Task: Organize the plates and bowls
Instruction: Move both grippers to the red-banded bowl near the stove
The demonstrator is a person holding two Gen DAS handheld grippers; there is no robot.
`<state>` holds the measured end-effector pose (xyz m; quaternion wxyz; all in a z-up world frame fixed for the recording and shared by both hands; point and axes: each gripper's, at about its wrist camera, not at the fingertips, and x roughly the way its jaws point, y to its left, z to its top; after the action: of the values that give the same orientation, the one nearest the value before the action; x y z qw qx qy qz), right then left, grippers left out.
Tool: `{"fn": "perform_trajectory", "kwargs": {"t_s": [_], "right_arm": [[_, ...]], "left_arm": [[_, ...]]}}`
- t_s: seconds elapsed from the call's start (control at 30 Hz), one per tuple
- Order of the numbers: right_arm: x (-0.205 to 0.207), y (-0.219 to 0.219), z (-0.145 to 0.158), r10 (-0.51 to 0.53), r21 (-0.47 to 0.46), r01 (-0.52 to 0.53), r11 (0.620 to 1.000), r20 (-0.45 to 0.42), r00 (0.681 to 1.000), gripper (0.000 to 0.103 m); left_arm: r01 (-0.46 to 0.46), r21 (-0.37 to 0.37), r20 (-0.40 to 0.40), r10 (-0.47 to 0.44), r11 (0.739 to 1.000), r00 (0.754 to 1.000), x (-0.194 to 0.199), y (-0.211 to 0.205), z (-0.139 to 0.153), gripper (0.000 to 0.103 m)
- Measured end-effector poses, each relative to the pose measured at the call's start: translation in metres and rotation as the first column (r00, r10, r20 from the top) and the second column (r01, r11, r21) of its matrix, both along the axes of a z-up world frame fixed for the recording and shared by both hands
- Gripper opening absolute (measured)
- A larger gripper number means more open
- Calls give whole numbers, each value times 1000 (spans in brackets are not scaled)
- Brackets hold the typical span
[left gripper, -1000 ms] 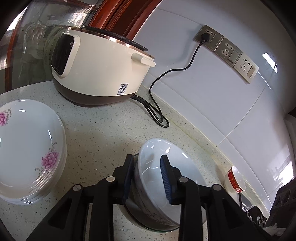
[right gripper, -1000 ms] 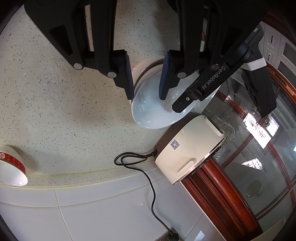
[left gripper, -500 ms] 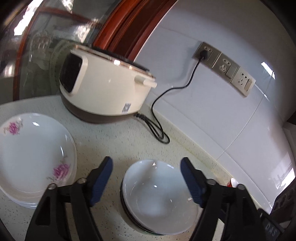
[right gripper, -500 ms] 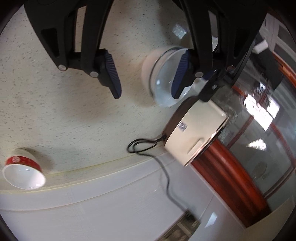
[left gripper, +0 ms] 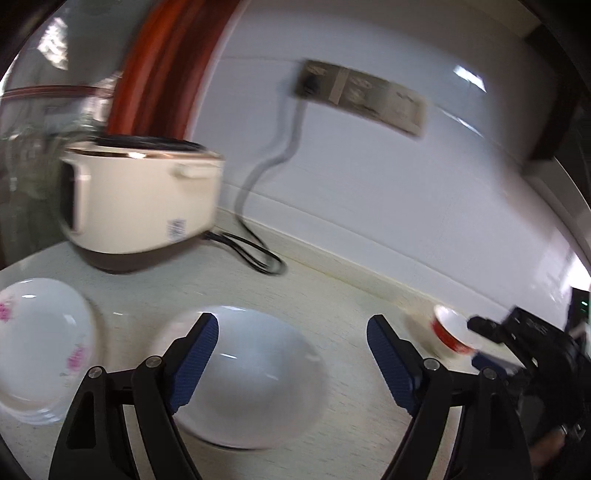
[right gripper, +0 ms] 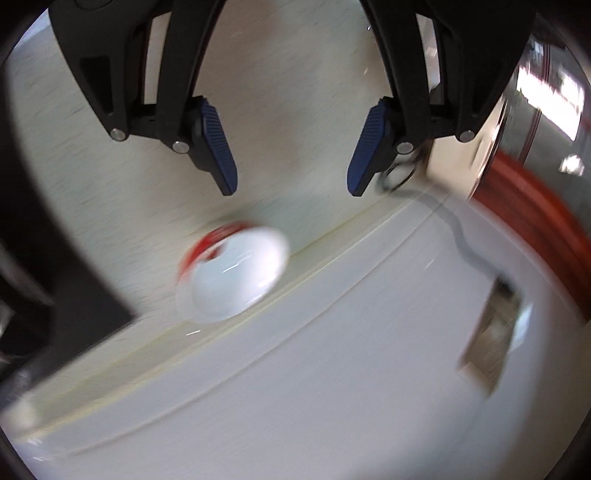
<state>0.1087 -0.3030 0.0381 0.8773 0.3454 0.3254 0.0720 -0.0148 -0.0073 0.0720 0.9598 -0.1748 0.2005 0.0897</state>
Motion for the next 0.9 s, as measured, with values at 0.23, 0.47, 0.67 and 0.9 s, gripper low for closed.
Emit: {"fn": "perform_trajectory", "kwargs": {"t_s": [0.23,0.47,0.67,0.9], "right_arm": [[4,-42,-14,-152,44,155,987,-74,986,68],[-2,-53,-10,-189,59,192,980,-52,981,69],[-5,-64,-13,-239,84,243,966,-55,969,70],[-1,-55,-14,-210,74,214,974,-60,976,70]], "left_arm": [[180,-42,-217,-185,983,959,81,-52,0,97],[190,172,-171,-161,967,972,120,-113,6,98],[277,16,-214,-268,961,939,184,-137,-2,98],[312,-124,-310,-335,942,890,235,-158,-47,93]]}}
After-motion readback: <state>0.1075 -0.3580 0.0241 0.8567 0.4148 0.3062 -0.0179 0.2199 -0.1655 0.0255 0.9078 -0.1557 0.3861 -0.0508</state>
